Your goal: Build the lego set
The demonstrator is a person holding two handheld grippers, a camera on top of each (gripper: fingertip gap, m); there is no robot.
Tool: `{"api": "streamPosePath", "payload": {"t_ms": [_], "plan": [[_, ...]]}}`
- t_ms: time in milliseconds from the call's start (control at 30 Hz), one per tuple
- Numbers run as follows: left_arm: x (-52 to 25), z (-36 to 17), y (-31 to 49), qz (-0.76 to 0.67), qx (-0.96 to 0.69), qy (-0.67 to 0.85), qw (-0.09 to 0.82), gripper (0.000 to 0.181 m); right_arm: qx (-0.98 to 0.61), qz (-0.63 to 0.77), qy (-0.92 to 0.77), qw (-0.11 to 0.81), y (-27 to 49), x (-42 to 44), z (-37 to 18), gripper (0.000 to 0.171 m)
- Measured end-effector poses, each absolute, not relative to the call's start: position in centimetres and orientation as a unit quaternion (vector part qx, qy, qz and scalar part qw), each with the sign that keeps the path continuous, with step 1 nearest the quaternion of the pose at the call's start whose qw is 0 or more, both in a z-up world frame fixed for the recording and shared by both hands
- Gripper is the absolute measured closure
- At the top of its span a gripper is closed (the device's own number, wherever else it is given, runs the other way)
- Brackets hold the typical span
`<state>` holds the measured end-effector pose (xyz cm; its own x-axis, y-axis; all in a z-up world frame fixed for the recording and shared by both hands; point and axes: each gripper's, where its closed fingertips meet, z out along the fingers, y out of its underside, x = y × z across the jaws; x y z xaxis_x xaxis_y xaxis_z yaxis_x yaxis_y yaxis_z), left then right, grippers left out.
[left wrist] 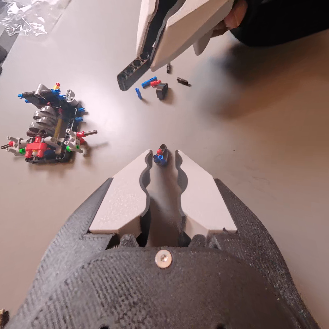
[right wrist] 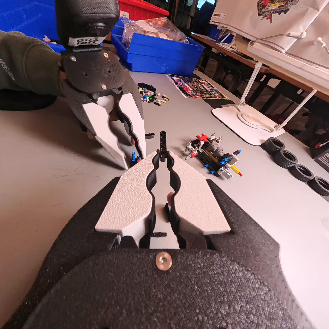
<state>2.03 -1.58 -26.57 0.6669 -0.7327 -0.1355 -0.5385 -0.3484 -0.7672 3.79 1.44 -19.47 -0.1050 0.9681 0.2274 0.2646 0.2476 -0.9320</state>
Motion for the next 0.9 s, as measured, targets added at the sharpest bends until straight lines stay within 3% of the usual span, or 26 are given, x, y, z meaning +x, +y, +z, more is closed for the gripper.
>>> {"api": "streamPosePath", "payload": {"t_ms": [67,300,700,900], "plan": [[1.9,-26.8,-1.3,-0.099,-0.815,0.392,0.415,0.166,-0.481,0.376,-0.641,0.465,1.5,3.9,-19.5,0.166],[1.6,-26.8,-0.9,-0.063,-0.82,0.376,0.427,0.166,-0.487,0.368,-0.644,0.461,1.9,4.0,-20.0,0.166],[3.6,-26.4,-3.0,-0.129,-0.79,0.419,0.427,0.168,-0.49,0.369,-0.66,0.434,1.4,3.8,-21.5,0.166],[3.4,-25.6,-3.0,-0.141,-0.787,0.41,0.44,0.155,-0.485,0.37,-0.667,0.428,1.0,3.8,-21.7,0.166]]}}
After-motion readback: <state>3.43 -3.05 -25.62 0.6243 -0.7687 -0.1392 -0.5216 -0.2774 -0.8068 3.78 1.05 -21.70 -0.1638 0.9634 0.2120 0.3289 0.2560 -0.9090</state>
